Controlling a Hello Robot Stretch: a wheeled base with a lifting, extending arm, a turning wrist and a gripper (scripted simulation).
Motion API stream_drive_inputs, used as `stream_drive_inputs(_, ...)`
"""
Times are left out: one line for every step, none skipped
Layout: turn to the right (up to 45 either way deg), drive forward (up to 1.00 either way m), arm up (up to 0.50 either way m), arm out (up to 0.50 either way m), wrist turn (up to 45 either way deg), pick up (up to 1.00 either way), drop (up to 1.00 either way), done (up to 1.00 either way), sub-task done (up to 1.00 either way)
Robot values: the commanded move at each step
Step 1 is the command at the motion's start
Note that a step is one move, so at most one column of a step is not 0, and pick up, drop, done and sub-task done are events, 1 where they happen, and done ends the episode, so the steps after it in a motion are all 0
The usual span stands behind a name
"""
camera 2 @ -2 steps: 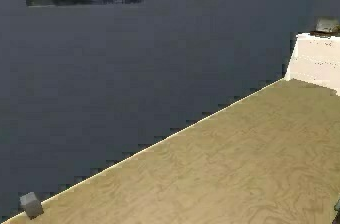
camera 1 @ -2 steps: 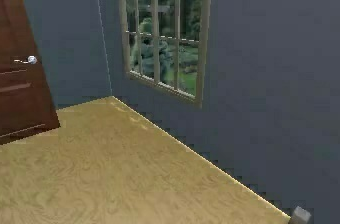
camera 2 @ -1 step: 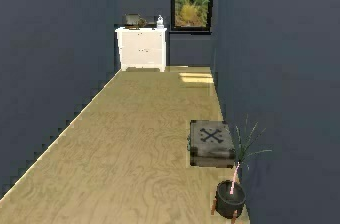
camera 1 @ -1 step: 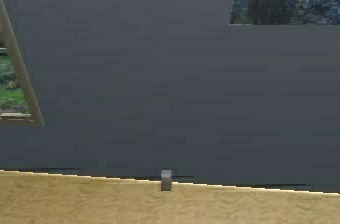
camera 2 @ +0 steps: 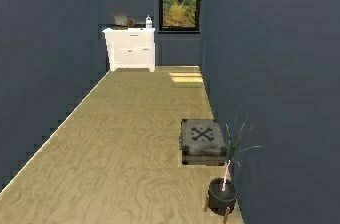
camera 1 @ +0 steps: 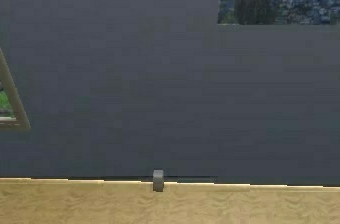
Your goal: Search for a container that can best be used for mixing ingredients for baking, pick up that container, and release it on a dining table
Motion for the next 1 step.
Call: stream_drive_inputs(0.0,0.05,0.0,0.0,0.0,0.0,0.0,0.0,0.0)
